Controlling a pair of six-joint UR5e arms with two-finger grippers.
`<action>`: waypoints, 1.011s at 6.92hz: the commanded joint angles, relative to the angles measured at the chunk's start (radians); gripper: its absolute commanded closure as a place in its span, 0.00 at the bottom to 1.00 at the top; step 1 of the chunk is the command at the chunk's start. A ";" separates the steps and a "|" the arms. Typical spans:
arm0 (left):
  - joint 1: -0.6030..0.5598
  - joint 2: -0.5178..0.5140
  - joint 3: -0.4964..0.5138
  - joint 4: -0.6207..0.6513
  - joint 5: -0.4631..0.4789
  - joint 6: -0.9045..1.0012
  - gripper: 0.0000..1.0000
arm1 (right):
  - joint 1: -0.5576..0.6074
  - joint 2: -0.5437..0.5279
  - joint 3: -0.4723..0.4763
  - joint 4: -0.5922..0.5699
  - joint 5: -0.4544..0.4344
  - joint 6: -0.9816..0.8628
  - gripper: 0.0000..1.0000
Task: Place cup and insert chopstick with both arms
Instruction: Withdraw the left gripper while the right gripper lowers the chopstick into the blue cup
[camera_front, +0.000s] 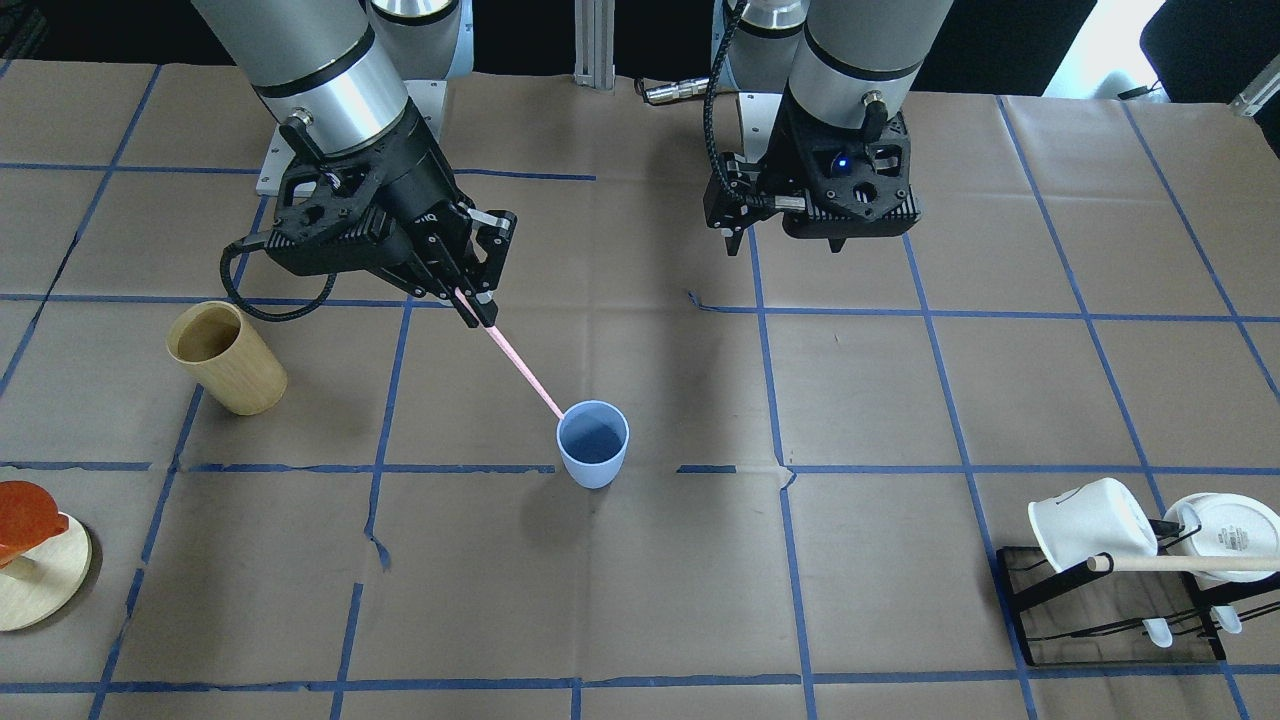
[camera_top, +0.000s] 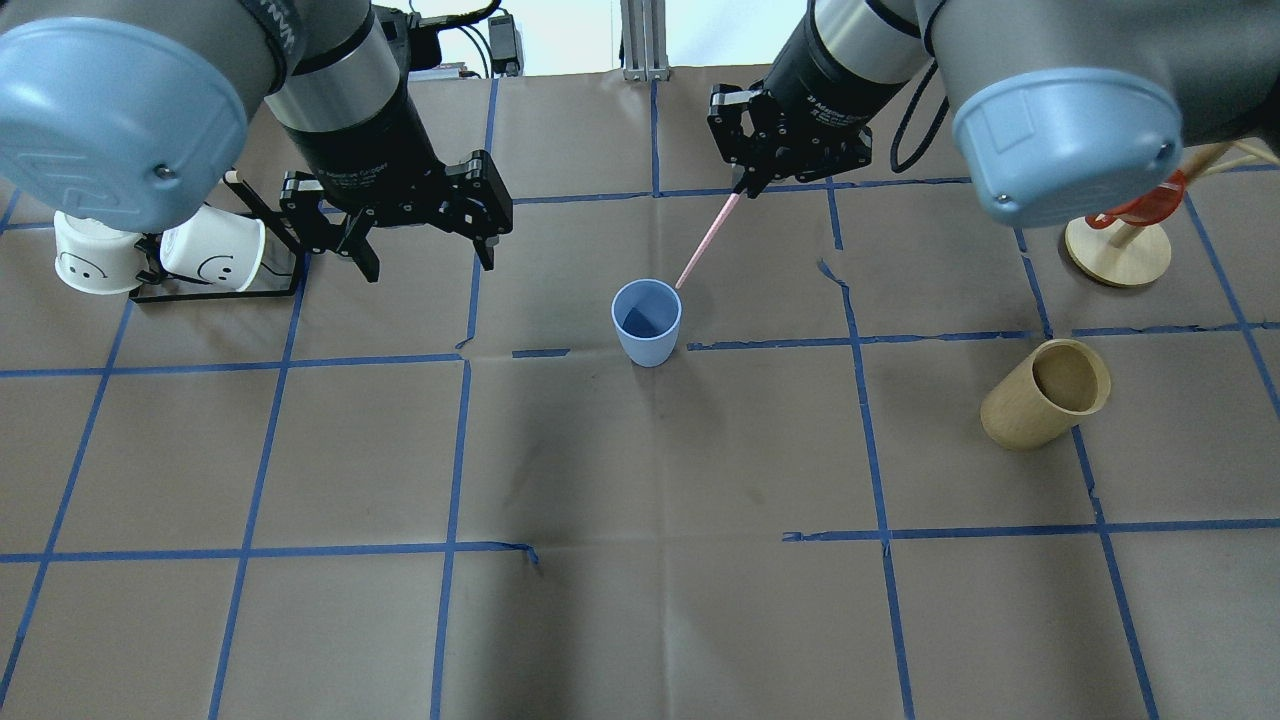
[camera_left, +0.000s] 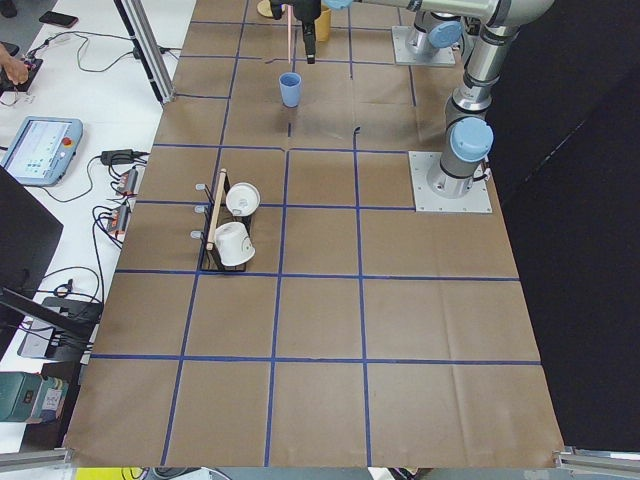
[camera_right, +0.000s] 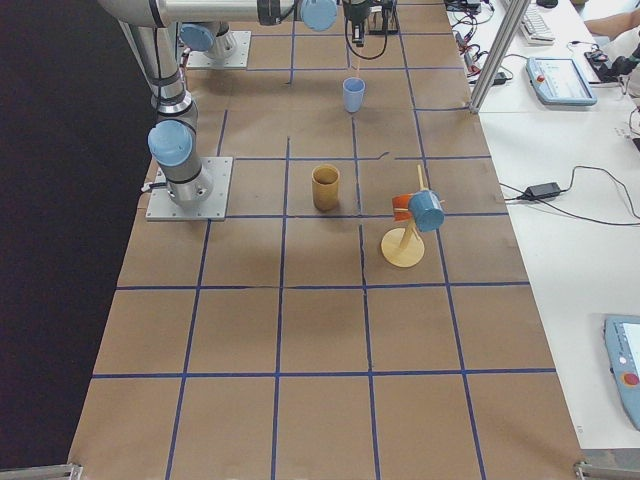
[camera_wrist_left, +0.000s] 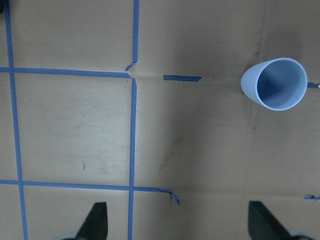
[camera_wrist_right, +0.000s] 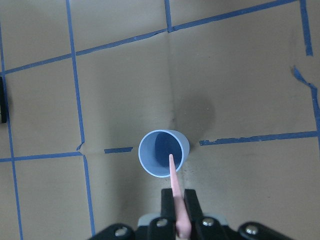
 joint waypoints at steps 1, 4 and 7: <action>0.077 0.025 -0.017 -0.004 0.011 0.083 0.00 | 0.026 0.014 0.038 -0.065 0.002 0.030 0.97; 0.129 0.086 -0.100 0.034 0.000 0.154 0.00 | 0.033 0.031 0.121 -0.156 0.002 0.032 0.97; 0.131 0.094 -0.112 0.086 -0.012 0.152 0.00 | 0.039 0.084 0.124 -0.199 0.005 0.038 0.96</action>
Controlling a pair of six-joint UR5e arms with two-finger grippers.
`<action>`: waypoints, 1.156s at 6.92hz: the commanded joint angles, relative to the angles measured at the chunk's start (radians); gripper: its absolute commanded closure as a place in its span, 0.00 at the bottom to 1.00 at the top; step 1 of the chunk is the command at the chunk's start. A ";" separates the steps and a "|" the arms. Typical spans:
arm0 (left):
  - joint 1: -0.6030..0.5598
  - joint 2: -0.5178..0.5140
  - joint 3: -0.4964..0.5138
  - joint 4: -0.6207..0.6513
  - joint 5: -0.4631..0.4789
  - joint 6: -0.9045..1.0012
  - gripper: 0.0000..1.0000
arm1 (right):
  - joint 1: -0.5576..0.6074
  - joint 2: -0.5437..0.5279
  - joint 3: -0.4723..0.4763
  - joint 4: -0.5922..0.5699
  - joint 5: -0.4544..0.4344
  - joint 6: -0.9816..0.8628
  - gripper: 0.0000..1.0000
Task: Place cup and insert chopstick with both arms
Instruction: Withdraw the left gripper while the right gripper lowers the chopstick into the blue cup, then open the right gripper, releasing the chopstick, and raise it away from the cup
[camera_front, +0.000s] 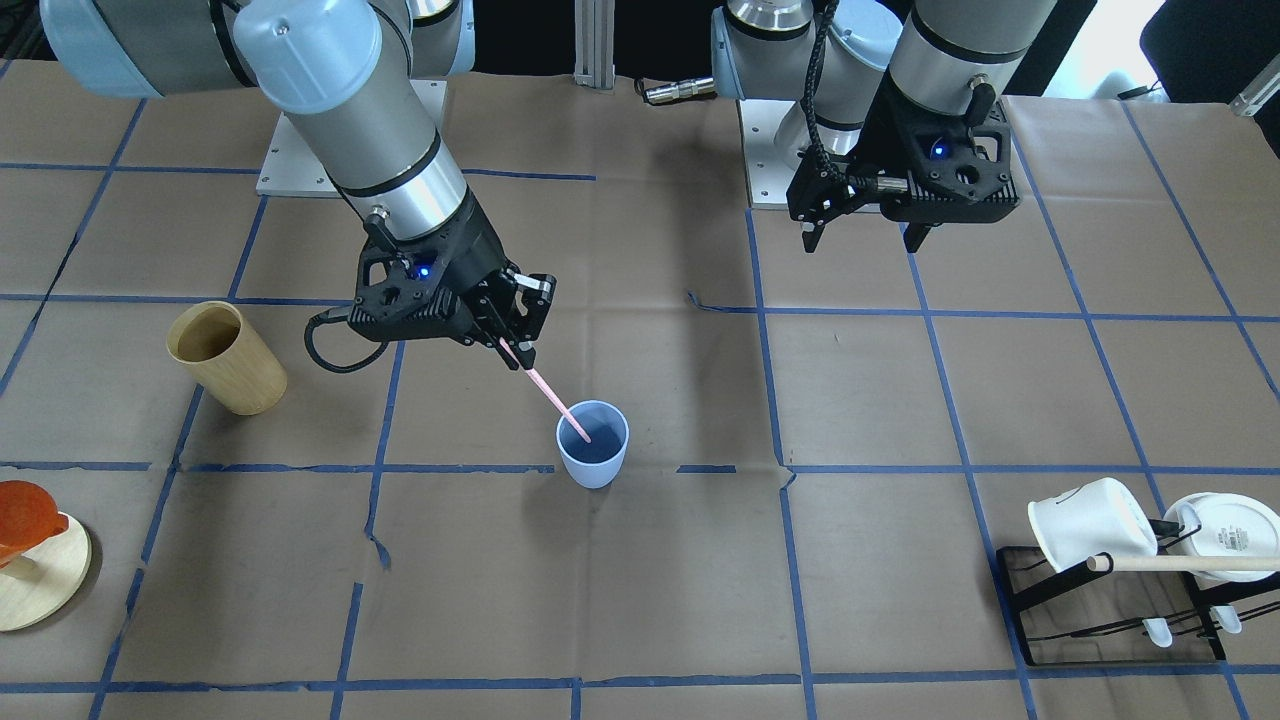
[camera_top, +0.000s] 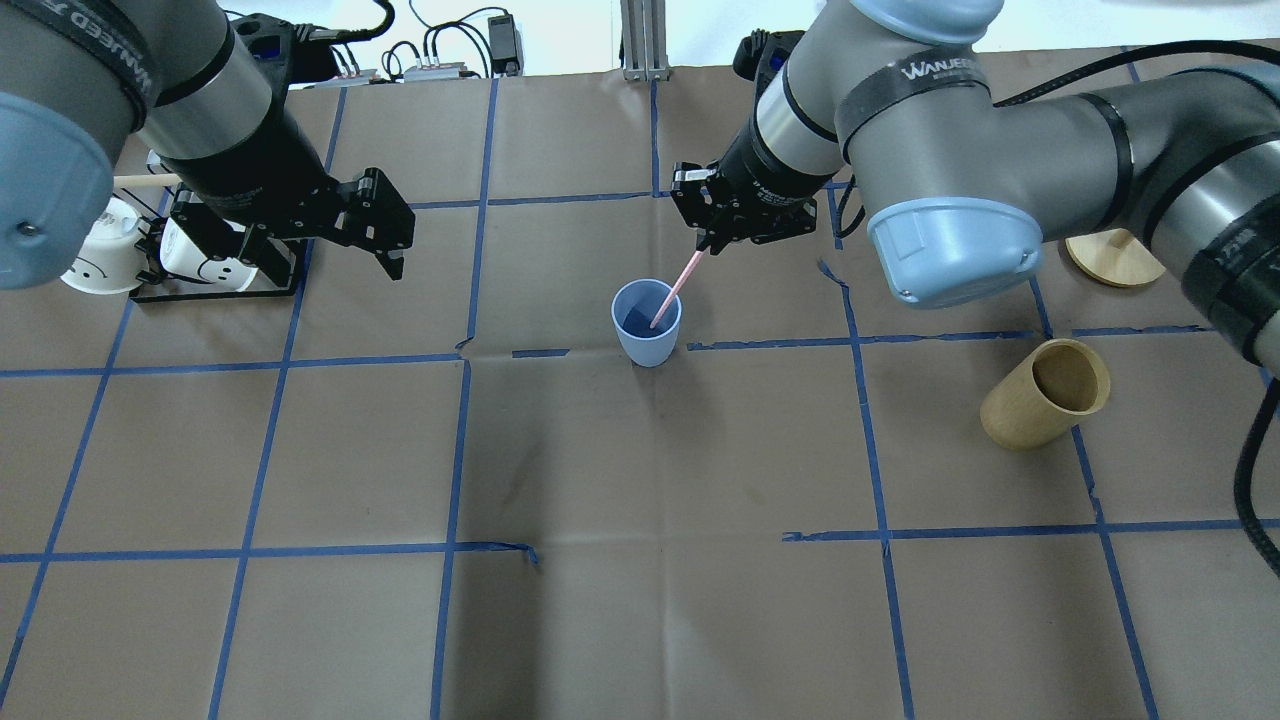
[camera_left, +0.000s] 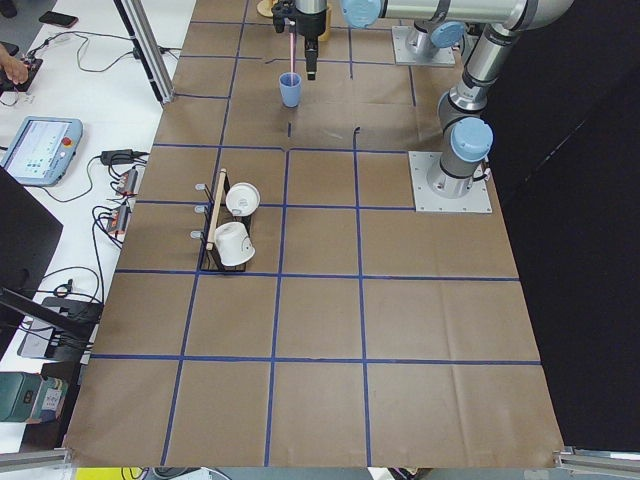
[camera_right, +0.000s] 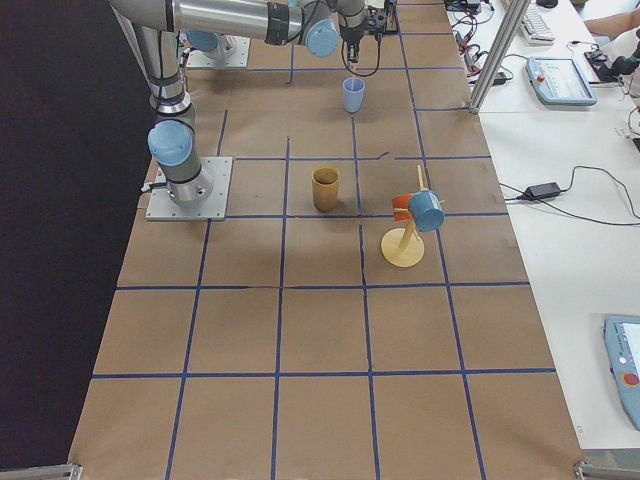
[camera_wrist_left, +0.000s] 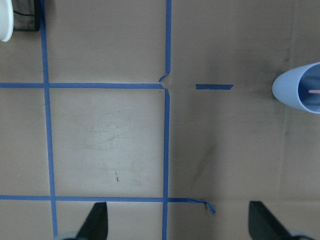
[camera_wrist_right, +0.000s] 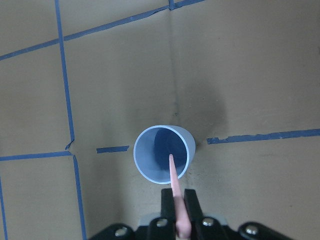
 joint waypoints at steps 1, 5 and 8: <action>0.001 0.002 -0.001 0.004 -0.008 -0.005 0.00 | 0.007 0.033 0.000 -0.021 0.000 0.022 0.94; 0.001 0.005 0.002 -0.006 -0.008 -0.009 0.00 | 0.009 0.041 -0.013 -0.057 -0.006 0.054 0.04; 0.001 0.005 0.004 -0.006 -0.006 -0.009 0.00 | -0.041 -0.035 -0.046 0.051 -0.105 -0.045 0.01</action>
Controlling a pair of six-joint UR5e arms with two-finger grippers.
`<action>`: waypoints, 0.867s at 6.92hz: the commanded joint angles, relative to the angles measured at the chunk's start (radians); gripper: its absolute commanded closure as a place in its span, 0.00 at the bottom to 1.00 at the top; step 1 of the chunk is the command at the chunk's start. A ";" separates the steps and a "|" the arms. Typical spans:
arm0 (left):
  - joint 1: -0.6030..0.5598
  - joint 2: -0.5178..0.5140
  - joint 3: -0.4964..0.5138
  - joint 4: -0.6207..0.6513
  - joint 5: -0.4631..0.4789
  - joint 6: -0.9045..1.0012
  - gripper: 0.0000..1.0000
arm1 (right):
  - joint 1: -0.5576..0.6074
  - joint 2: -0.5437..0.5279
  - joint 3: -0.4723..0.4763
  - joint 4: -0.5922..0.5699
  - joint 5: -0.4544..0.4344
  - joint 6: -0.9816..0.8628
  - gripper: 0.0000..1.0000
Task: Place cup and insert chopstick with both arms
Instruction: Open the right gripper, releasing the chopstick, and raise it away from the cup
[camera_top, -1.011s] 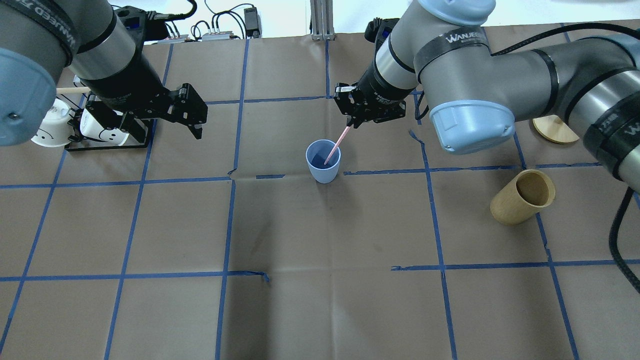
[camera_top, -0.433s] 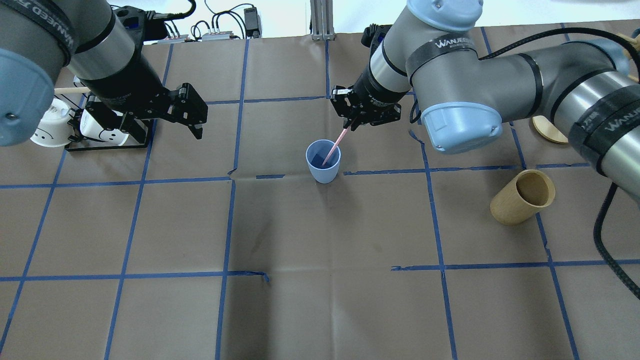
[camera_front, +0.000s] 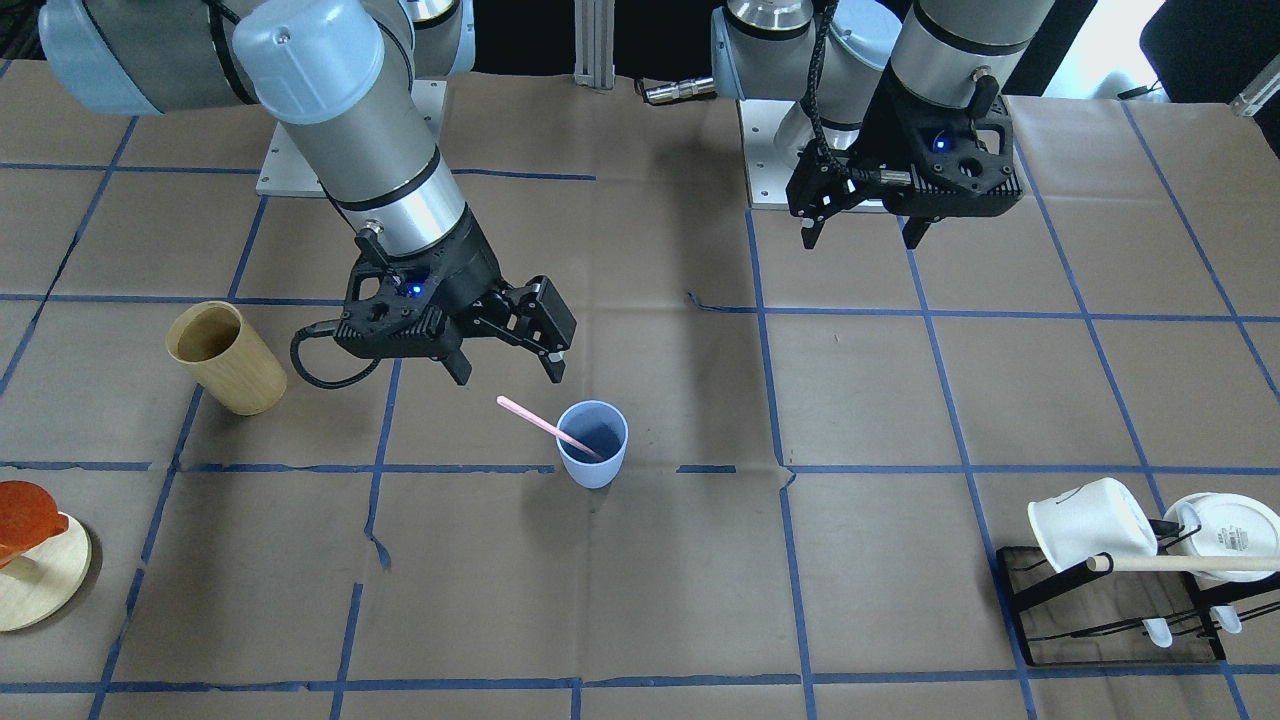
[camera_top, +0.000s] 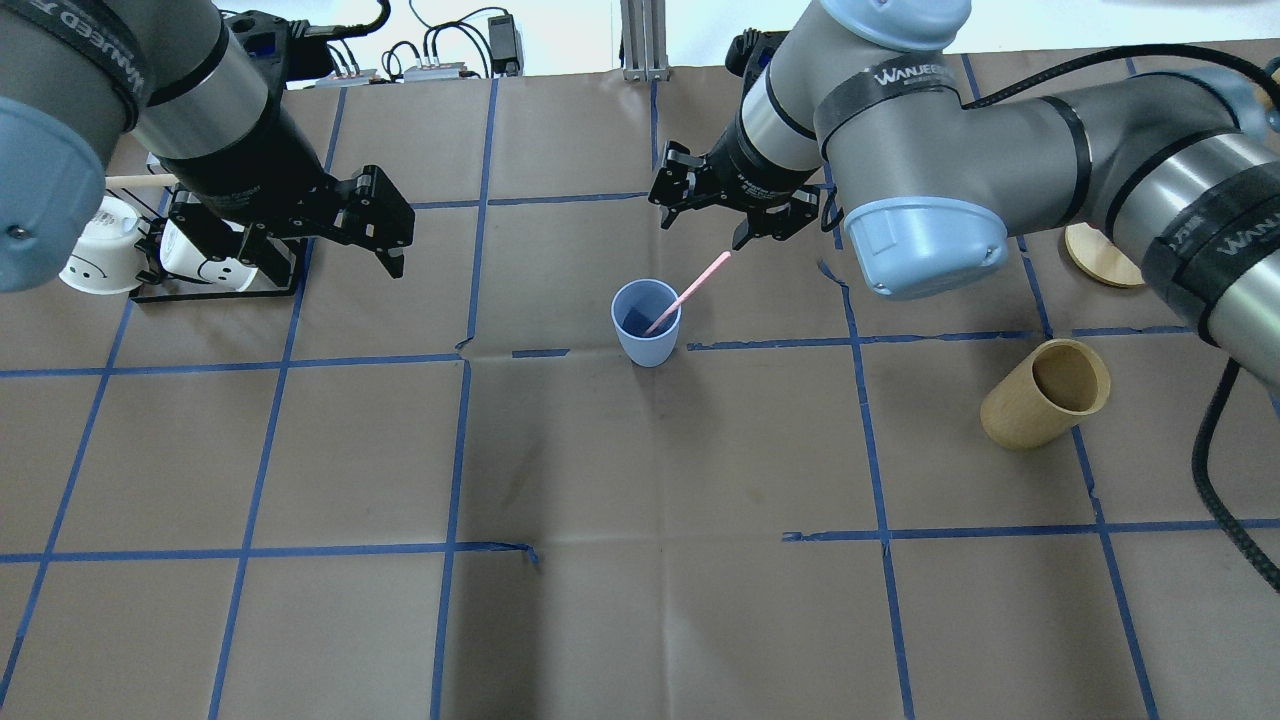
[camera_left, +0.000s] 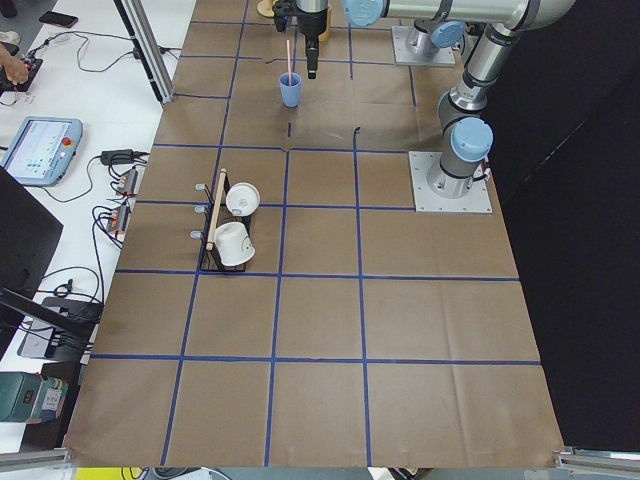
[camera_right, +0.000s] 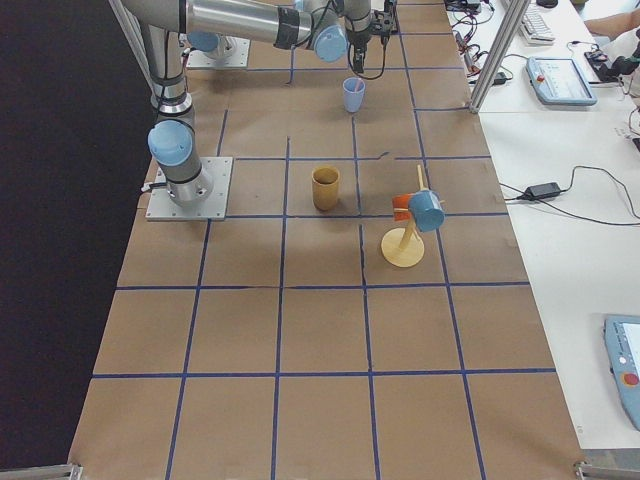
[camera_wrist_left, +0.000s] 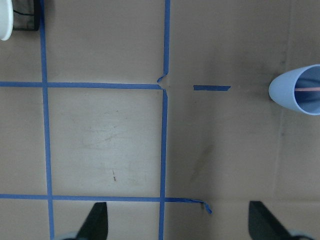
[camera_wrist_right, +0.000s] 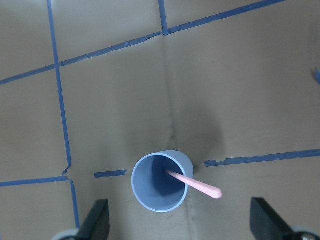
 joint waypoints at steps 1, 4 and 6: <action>0.000 0.000 0.001 -0.002 0.002 0.000 0.00 | -0.087 -0.094 0.003 0.132 -0.116 -0.181 0.01; 0.000 0.002 0.002 -0.002 0.003 0.000 0.00 | -0.227 -0.201 0.000 0.376 -0.206 -0.340 0.01; 0.000 0.002 0.004 -0.005 0.005 0.002 0.00 | -0.224 -0.243 -0.009 0.487 -0.224 -0.326 0.01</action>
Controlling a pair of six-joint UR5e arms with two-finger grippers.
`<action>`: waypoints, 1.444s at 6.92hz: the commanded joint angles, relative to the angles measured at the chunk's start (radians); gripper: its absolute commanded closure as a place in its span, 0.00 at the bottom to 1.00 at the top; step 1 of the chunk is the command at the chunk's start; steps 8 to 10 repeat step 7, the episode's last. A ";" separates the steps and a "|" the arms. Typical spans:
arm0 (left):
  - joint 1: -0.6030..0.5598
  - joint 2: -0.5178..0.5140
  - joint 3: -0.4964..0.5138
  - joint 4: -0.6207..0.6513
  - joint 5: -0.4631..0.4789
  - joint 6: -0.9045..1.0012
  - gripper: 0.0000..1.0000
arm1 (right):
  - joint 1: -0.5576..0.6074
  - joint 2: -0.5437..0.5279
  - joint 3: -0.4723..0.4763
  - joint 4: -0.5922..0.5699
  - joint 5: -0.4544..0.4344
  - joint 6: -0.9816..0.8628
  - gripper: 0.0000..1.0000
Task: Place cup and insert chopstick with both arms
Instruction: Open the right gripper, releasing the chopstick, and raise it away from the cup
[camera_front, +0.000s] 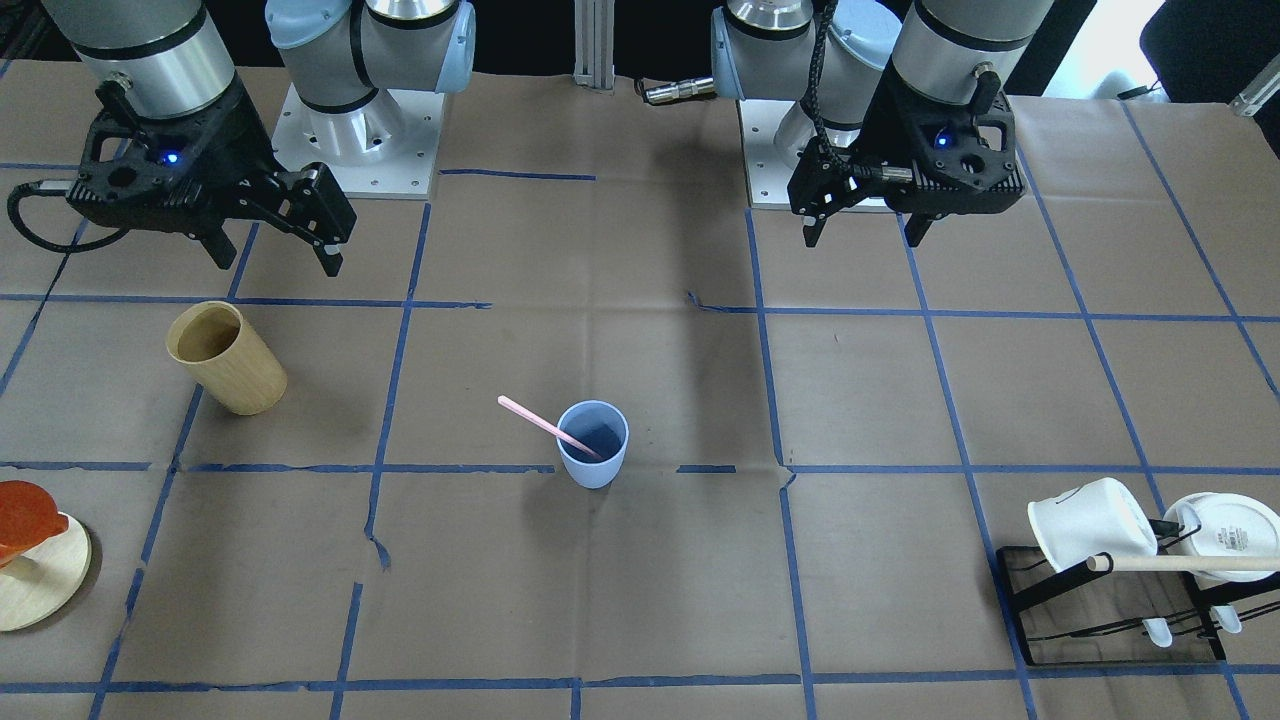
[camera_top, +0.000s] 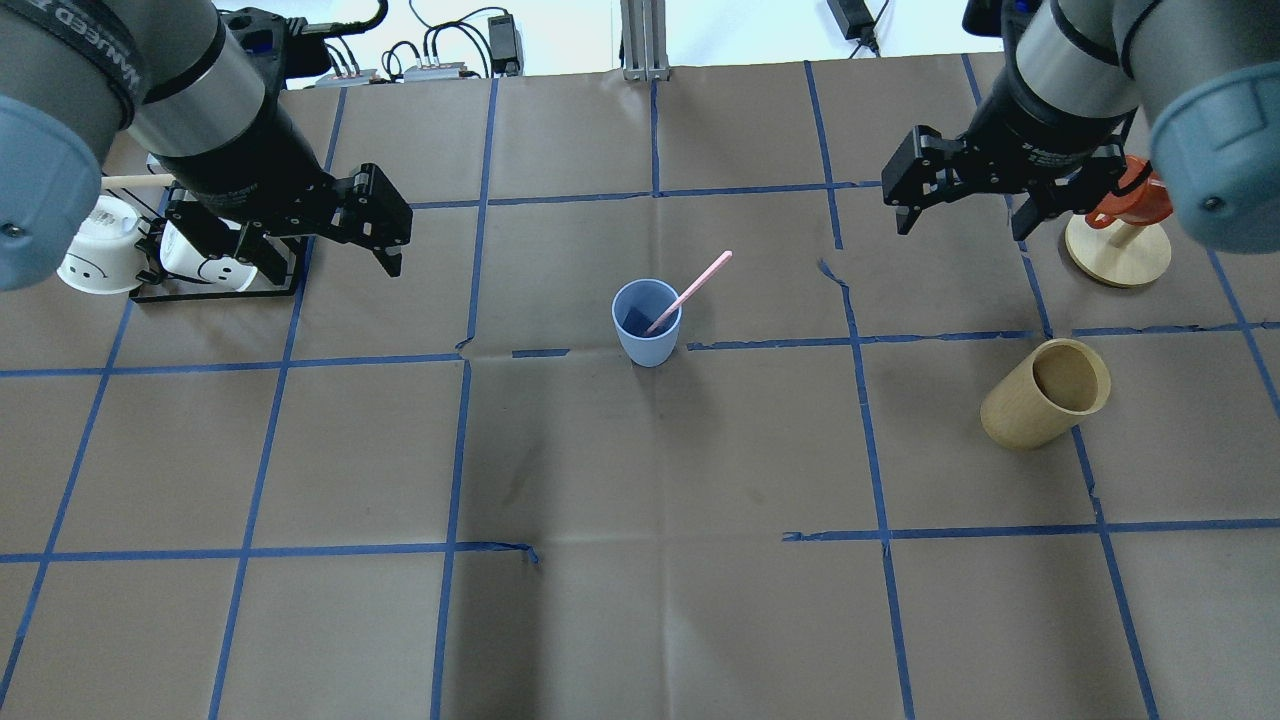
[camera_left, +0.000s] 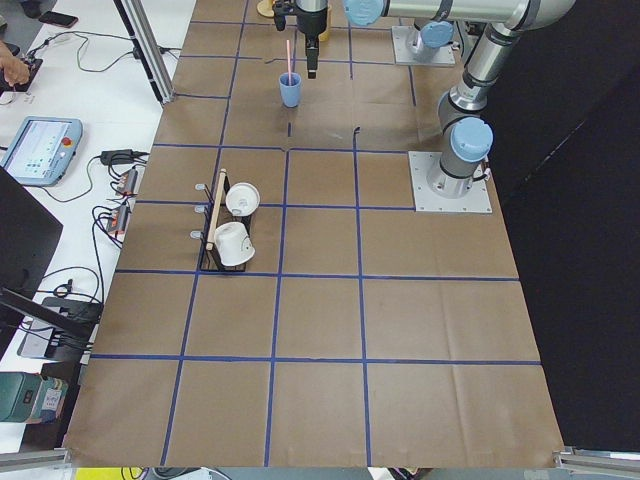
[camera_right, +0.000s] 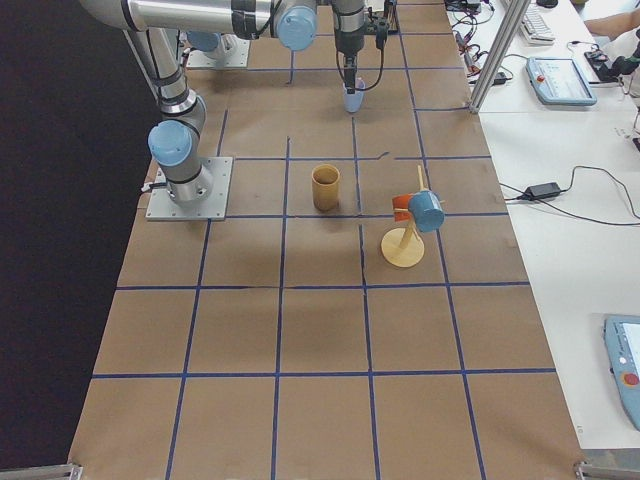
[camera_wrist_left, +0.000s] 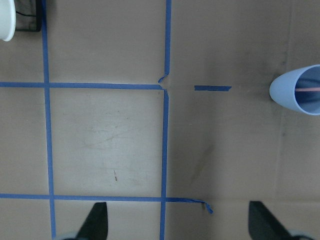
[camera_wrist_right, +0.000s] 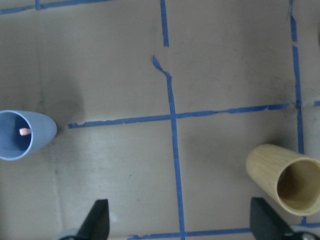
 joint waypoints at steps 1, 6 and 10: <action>0.000 0.000 0.001 -0.002 0.001 0.000 0.00 | 0.004 -0.032 -0.003 0.086 0.001 0.011 0.01; 0.000 -0.001 0.004 -0.001 0.001 0.000 0.00 | 0.047 -0.026 0.003 0.091 0.003 0.054 0.01; 0.002 0.000 0.005 -0.001 0.002 0.000 0.00 | 0.047 -0.026 0.001 0.091 0.003 0.054 0.01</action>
